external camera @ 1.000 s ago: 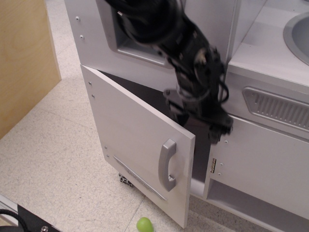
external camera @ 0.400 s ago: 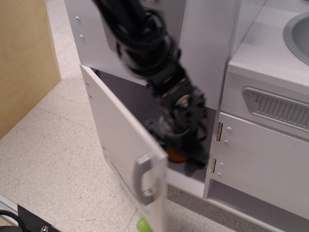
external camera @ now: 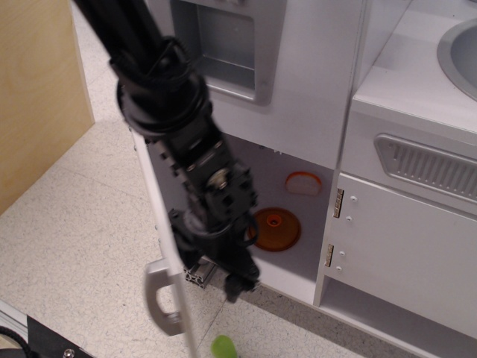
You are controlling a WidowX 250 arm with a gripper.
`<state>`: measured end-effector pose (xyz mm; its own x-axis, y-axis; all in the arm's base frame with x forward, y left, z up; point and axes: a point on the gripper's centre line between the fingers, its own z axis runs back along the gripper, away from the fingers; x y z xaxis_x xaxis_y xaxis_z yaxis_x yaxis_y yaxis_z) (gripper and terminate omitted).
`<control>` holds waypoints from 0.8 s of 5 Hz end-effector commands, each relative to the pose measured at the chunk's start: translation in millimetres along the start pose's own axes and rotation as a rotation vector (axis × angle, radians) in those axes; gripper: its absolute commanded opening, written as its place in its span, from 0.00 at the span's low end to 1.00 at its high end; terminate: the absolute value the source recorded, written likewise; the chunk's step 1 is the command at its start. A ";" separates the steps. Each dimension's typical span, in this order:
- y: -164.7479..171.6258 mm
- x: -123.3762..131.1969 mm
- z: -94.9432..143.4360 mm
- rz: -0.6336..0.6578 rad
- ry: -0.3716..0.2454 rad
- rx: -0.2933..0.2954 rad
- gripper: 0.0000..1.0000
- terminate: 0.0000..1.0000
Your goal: Open low fridge
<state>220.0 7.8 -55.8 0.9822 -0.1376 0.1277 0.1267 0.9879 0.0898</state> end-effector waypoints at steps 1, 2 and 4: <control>50.8 -25.9 10.7 0.001 -0.013 0.050 1.00 0.00; 82.3 -37.6 -0.8 0.034 0.010 0.091 1.00 0.00; 103.6 -47.7 -1.9 0.085 0.022 0.160 1.00 0.00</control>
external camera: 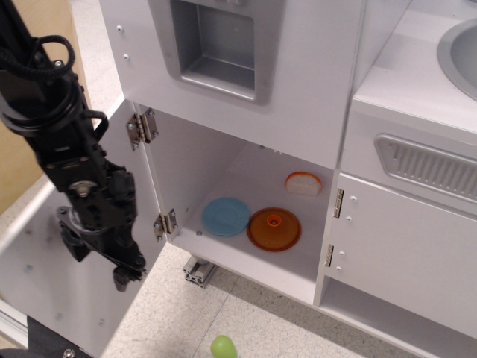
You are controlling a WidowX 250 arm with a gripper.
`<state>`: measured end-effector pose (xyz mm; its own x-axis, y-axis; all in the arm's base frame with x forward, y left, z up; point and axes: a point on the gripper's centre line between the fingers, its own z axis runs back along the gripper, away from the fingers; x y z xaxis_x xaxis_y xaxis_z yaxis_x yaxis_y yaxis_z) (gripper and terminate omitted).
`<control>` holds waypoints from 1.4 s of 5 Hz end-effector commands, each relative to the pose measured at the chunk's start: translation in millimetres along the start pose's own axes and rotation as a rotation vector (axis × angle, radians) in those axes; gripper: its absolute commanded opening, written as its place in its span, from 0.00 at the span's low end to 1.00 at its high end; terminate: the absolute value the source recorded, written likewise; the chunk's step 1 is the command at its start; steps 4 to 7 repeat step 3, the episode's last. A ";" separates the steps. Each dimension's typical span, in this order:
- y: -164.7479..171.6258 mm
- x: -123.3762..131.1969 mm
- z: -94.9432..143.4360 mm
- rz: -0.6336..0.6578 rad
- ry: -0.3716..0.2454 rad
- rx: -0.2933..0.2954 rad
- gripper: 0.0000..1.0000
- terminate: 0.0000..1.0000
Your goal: Open low fridge
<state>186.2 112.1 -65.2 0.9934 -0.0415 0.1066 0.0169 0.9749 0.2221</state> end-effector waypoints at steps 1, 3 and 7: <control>7.1 1.3 9.3 -0.006 -0.015 0.014 1.00 0.00; 7.1 1.3 9.3 -0.006 -0.015 0.014 1.00 1.00; 7.1 1.3 9.3 -0.006 -0.015 0.014 1.00 1.00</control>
